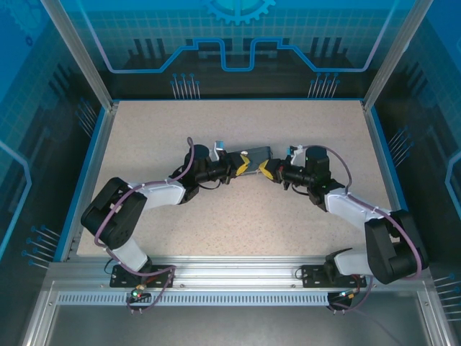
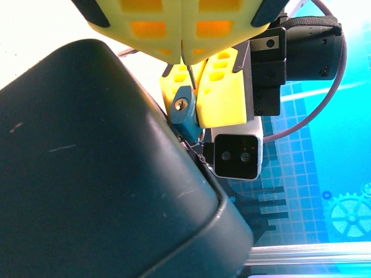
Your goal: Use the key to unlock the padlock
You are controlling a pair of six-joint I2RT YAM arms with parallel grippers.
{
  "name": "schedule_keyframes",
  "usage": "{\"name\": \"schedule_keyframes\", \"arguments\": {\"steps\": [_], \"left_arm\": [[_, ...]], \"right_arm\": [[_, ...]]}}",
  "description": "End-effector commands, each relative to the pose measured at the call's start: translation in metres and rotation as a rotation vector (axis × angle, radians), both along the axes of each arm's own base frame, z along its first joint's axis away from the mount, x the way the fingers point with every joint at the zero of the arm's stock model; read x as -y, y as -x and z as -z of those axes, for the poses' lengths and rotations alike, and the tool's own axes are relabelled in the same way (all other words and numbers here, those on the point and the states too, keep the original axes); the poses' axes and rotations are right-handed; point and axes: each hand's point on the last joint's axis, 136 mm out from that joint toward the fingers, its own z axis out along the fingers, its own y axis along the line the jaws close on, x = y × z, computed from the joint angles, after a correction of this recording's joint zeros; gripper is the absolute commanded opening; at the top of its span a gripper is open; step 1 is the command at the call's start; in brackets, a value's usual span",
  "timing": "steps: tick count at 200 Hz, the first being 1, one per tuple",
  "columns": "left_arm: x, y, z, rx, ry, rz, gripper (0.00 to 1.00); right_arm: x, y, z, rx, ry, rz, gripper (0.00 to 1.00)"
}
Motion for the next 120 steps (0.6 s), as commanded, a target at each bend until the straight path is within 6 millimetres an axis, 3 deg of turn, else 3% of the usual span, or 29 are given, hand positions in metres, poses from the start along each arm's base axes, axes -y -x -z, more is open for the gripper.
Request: {"name": "schedule_keyframes", "arguments": {"steps": [1, 120], "left_arm": [[0.0031, -0.0038, -0.0449, 0.125, 0.064, 0.017, 0.0], [0.0073, -0.0028, -0.0443, 0.122, 0.065, 0.028, 0.0]], "right_arm": [[-0.0066, -0.002, -0.0047, 0.022, -0.007, -0.014, 0.0], [-0.0116, -0.0084, -0.0052, 0.022, -0.017, -0.018, 0.0]]}}
